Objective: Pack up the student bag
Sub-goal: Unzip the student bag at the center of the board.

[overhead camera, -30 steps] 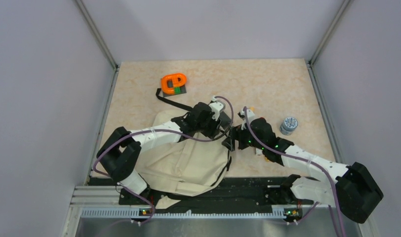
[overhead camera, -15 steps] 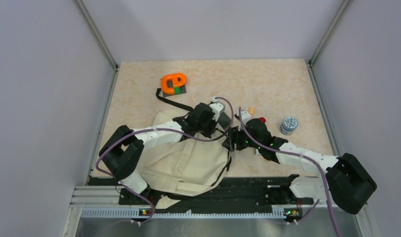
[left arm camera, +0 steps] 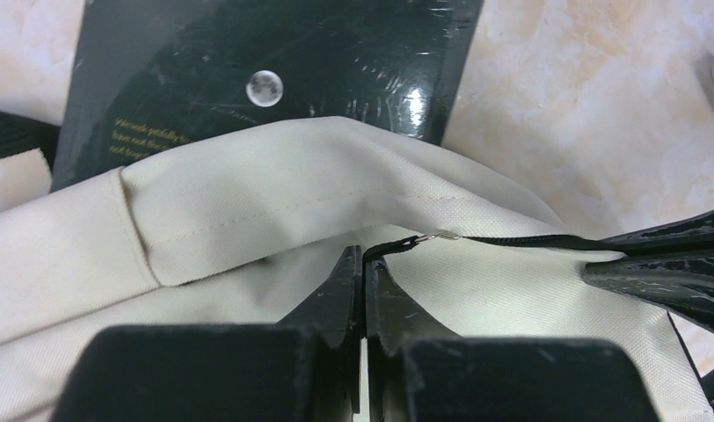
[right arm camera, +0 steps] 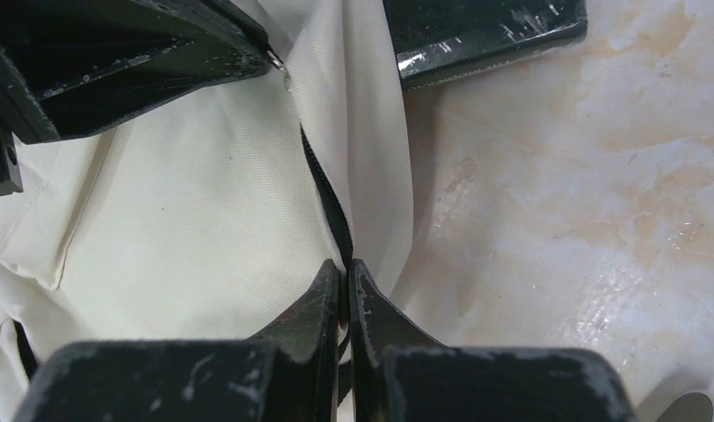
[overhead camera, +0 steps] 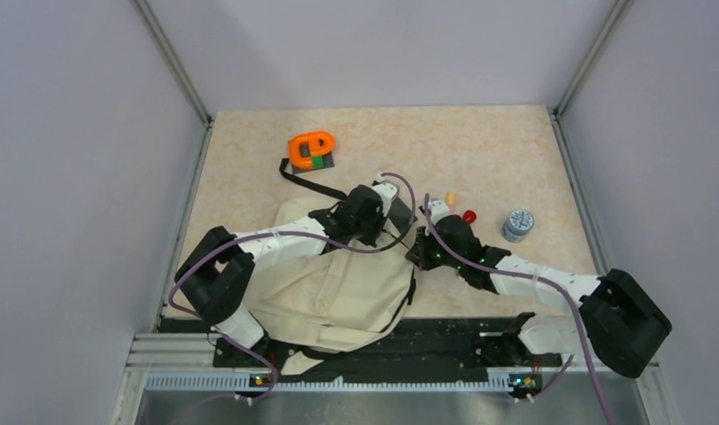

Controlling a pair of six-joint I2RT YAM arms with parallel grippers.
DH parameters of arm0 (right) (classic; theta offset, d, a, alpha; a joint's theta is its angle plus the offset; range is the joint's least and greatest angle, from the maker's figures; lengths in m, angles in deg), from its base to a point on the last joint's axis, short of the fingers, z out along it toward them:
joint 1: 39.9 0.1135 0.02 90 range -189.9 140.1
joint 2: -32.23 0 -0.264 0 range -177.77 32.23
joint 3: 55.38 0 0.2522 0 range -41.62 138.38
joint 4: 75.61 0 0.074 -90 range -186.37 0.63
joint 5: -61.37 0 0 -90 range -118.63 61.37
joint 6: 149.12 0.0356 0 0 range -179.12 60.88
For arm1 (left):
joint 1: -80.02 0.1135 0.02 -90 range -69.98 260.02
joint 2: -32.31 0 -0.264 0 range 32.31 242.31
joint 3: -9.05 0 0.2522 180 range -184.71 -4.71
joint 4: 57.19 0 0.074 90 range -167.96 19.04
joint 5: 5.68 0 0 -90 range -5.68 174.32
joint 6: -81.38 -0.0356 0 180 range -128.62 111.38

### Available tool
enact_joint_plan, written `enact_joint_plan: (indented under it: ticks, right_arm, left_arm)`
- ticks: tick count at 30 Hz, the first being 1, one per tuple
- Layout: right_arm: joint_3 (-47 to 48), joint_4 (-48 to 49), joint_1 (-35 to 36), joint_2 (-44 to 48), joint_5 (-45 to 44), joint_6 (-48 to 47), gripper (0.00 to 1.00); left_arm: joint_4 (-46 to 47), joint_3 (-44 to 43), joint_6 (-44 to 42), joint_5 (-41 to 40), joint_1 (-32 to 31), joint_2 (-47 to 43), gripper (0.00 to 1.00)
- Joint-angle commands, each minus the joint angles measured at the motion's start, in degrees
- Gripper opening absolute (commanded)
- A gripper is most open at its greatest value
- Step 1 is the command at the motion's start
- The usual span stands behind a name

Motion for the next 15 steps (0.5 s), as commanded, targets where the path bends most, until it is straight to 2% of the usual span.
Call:
enact_joint_plan:
  ticks: [1,15]
  right_arm:
    - [1.4,-1.3,0.2,3.0,-6.5,0.7,0.00]
    - [0.6,-2.2,0.2,4.8,-7.0,1.1,0.00]
  left_arm:
    - [-3.2,-1.5,1.9,-7.0,1.0,-3.4,0.00]
    - [-3.8,0.6,2.5,-12.2,2.3,-7.0,0.00]
